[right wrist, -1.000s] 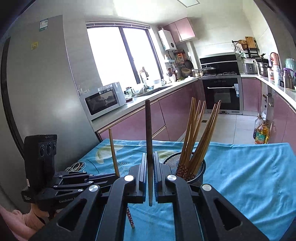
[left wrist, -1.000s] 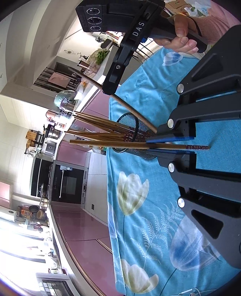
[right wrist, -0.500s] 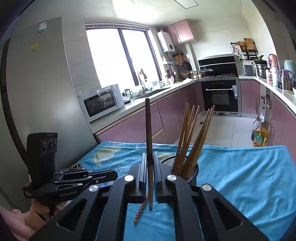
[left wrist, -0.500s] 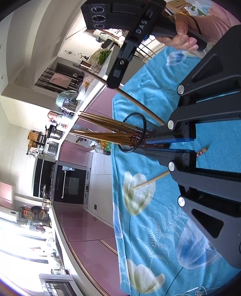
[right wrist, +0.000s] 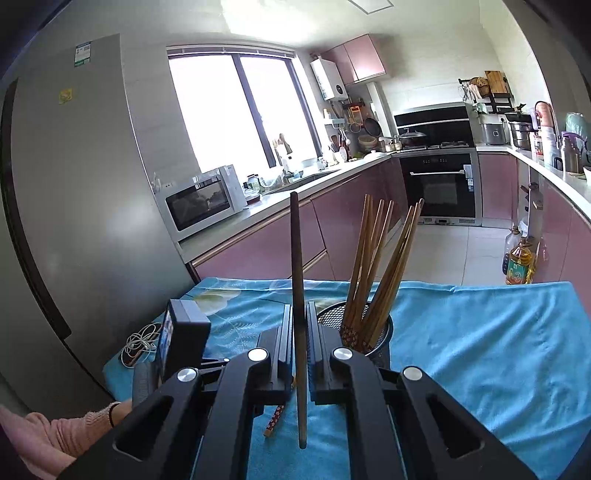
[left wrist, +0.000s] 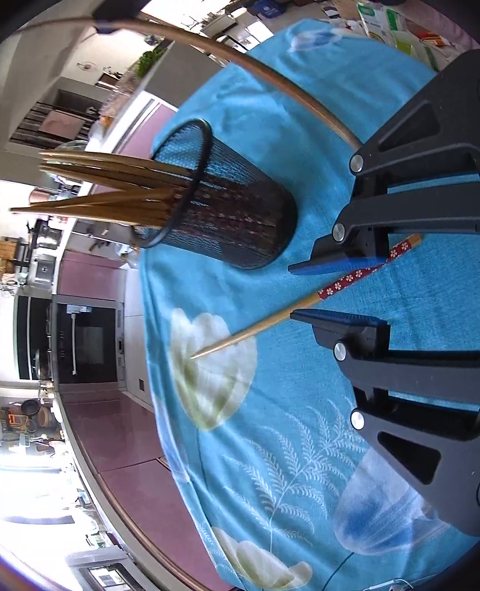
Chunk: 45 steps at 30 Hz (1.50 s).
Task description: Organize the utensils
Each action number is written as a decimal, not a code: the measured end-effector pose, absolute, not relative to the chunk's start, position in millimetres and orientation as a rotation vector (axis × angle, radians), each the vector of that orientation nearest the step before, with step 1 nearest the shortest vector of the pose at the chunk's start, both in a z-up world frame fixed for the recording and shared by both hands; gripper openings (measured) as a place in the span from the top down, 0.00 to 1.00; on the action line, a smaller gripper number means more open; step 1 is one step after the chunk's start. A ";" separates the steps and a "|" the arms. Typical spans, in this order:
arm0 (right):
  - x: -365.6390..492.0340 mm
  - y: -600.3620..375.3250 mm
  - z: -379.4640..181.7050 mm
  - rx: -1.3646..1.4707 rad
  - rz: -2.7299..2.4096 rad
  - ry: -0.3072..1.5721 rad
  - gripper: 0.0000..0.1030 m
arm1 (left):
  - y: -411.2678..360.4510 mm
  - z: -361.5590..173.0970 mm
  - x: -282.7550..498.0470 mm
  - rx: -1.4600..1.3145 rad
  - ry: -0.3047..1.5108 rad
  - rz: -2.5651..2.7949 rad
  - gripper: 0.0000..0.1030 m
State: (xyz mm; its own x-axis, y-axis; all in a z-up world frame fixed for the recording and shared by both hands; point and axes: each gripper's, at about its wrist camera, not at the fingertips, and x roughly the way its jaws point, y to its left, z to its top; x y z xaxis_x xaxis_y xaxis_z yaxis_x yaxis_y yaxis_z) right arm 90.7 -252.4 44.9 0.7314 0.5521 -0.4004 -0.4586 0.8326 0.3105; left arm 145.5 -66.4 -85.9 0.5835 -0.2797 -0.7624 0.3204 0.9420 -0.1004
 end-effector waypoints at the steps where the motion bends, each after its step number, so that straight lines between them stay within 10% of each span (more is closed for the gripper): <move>1: 90.7 -252.8 44.6 0.197 0.561 0.503 0.95 | -67.3 -91.1 147.0 0.055 0.895 -0.345 0.82; 13: 90.7 -256.2 38.0 0.207 0.569 0.512 0.95 | -44.1 -105.2 117.5 0.003 0.942 -0.342 0.98; 19: 91.1 -257.3 36.3 0.218 0.566 0.517 0.95 | -43.0 -94.6 116.5 -0.017 0.907 -0.366 0.83; 38: 90.3 -259.3 32.8 0.224 0.566 0.524 0.95 | -44.0 -106.2 88.6 -0.011 0.953 -0.342 0.93; 45: 90.1 -260.7 29.9 0.232 0.566 0.529 0.95 | -49.0 -97.1 81.5 0.038 0.926 -0.357 0.82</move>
State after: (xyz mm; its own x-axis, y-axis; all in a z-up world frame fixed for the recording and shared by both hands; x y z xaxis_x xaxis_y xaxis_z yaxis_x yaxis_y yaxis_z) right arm 90.1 -260.7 29.9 0.7158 0.5644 -0.4113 -0.4484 0.8229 0.3489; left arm 81.5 -49.0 -97.1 0.5467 -0.2850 -0.7873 0.3172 0.9407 -0.1203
